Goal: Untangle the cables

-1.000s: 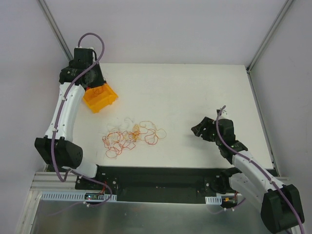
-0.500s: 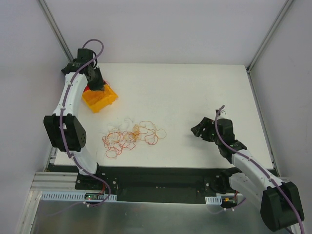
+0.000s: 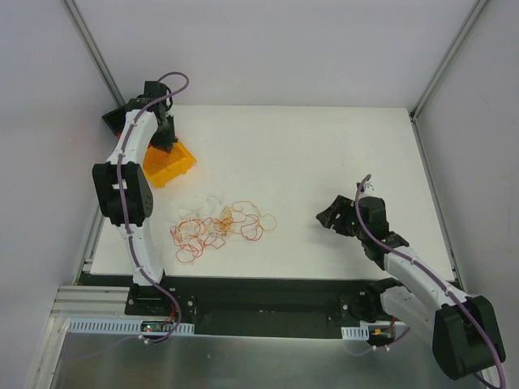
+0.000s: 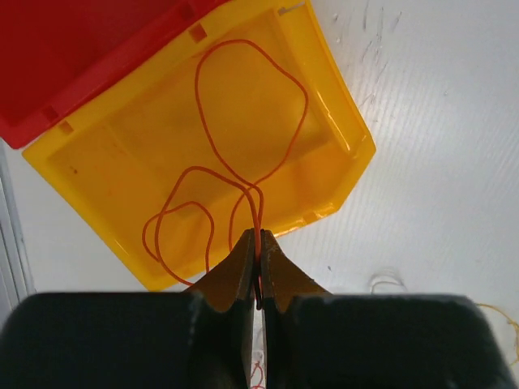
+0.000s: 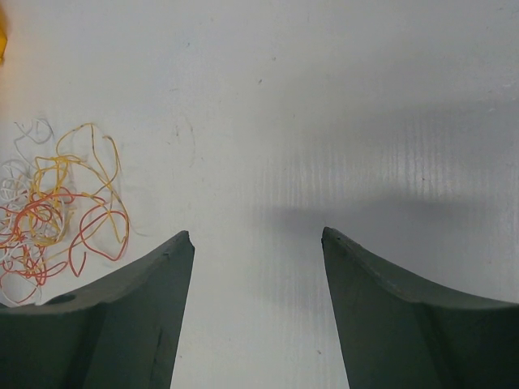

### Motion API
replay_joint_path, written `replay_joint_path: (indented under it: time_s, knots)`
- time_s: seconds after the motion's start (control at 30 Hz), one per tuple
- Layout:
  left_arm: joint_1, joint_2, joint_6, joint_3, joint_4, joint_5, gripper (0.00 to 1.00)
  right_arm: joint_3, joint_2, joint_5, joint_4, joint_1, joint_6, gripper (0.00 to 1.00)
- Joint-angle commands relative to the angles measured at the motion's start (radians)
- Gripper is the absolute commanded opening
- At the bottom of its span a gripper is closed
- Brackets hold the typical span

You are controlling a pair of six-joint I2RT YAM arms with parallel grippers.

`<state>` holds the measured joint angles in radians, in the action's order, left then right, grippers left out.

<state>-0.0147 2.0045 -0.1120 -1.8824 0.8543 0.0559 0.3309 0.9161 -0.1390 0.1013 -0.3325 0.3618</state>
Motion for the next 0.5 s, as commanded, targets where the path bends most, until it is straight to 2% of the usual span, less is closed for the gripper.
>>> replay_joint_path:
  time_s: [0.0, 0.13, 0.17, 0.23, 0.27, 0.4, 0.47]
  knots:
    - [-0.005, 0.071, 0.101, -0.11, 0.031, 0.045, 0.0, 0.036, 0.006, -0.013, 0.046, -0.003, -0.014, 0.68]
    - [-0.005, 0.131, 0.138, -0.171, 0.045, 0.082, 0.0, 0.046, 0.023, -0.022, 0.046, -0.005, -0.02, 0.67]
    - [-0.005, 0.128, 0.133, -0.179, 0.054, 0.114, 0.04, 0.053, 0.032, -0.025, 0.046, -0.007, -0.023, 0.68]
    - [-0.005, 0.097, 0.117, -0.167, 0.057, 0.163, 0.32, 0.078, 0.047, -0.021, 0.029, -0.029, -0.044, 0.68]
    - [-0.004, 0.068, 0.117, -0.156, 0.057, 0.188, 0.39, 0.106, 0.061, -0.008, 0.006, -0.051, -0.061, 0.68]
    - [0.004, -0.112, 0.022, -0.042, 0.06, 0.214, 0.59, 0.265, 0.162, -0.009, -0.097, -0.17, -0.129, 0.7]
    - [0.01, -0.243, -0.03, 0.093, 0.019, 0.142, 0.63, 0.342, 0.239, -0.072, -0.152, -0.194, -0.115, 0.7]
